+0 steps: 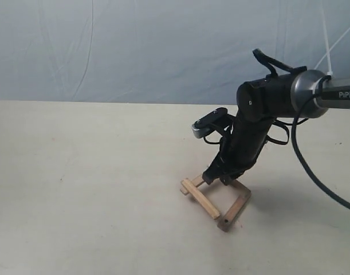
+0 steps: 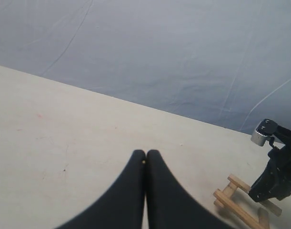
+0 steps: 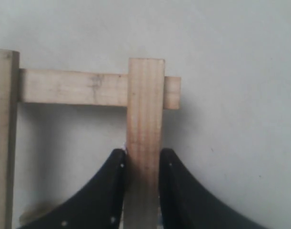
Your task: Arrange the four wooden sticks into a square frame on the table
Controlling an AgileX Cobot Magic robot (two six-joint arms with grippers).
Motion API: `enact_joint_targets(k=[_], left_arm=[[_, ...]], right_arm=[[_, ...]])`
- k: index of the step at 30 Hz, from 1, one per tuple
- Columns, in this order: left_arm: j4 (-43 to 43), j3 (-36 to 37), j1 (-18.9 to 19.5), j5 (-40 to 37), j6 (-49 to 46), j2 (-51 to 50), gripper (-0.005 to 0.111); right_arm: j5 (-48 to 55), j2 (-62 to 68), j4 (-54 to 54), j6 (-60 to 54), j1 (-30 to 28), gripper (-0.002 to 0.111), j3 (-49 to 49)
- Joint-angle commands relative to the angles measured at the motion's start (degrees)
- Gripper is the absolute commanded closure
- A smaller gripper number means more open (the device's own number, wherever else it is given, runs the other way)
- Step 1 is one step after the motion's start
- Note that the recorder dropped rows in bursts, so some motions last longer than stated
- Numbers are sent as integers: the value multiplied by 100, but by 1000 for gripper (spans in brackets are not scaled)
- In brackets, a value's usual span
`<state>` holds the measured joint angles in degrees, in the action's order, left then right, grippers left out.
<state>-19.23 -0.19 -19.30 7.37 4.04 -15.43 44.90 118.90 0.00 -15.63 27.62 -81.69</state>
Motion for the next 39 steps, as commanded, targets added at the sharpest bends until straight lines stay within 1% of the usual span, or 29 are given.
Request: enact_joint_targets(k=[1,7,13,18,23,24,26,30,33,36,39], left_arm=[[-22,19,29,-20,15,-22,107],[-22,19,29,-20,15,-22,107],[-22,19,29,-20,15,-22,107],[-22,19,29,2,15,-22,107],[-22,19,29,2,15,-22,107],[-22,19,29,2,15,-22,107],[-22,19,29,2,15,-22,107],[-22,19,29,14,15,-22,107],[-22,19,29,26,15,-22,107],[-22,19,29,26,15,-22,107],[-22,19,29,26,15,-22,107]], right_arm=[[-227,-44,-152,-226,-31,108,144],[-333,-44,-130,-619,-85,109,200],[-349,-36,409,-963,-461,109,207],[-473,-36,1083,-1320,-488,109,207],[-721,-36,1261,-1248,-477,109,207],[-786,-36,1303,-1060,-477,109,207],[-1005,-36,1331,-292,-452,109,207],[-1314,-36,1241,805,-190,109,168],[-1244,43,875,1744,98,109,37],[-891,227,303,2706,385,109,-203],[-932,356,124,3256,615,109,-341]])
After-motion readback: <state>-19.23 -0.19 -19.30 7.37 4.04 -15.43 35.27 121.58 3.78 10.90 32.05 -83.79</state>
